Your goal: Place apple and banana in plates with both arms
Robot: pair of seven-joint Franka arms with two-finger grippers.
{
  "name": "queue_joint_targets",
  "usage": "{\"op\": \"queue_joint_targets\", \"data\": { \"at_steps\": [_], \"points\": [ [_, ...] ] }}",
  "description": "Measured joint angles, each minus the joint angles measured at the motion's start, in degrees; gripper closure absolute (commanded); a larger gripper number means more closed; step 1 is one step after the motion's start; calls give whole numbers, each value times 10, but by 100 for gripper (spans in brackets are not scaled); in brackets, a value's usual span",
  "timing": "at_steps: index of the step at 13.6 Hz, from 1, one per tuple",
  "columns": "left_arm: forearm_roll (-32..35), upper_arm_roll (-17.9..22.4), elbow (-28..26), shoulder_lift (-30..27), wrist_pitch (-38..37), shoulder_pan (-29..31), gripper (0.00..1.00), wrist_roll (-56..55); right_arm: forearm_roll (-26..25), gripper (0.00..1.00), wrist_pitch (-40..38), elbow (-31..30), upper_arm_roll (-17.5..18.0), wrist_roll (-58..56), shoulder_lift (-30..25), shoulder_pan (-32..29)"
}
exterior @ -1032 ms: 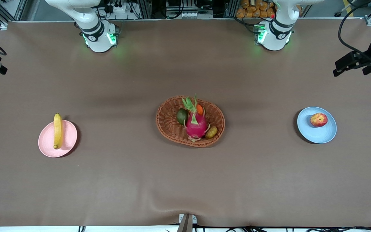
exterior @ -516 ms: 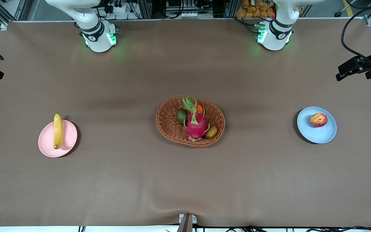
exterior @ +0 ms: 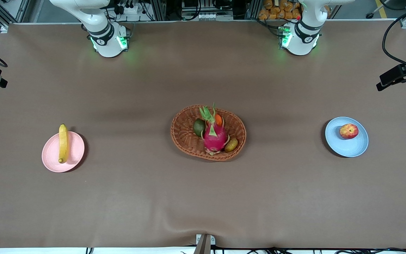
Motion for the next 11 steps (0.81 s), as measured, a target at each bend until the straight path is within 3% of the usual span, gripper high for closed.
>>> {"op": "queue_joint_targets", "data": {
  "at_steps": [11],
  "points": [
    [0,-3,4,0,0,-2,0,0,0,0,-5,0,1,-1,5,0]
  ]
}}
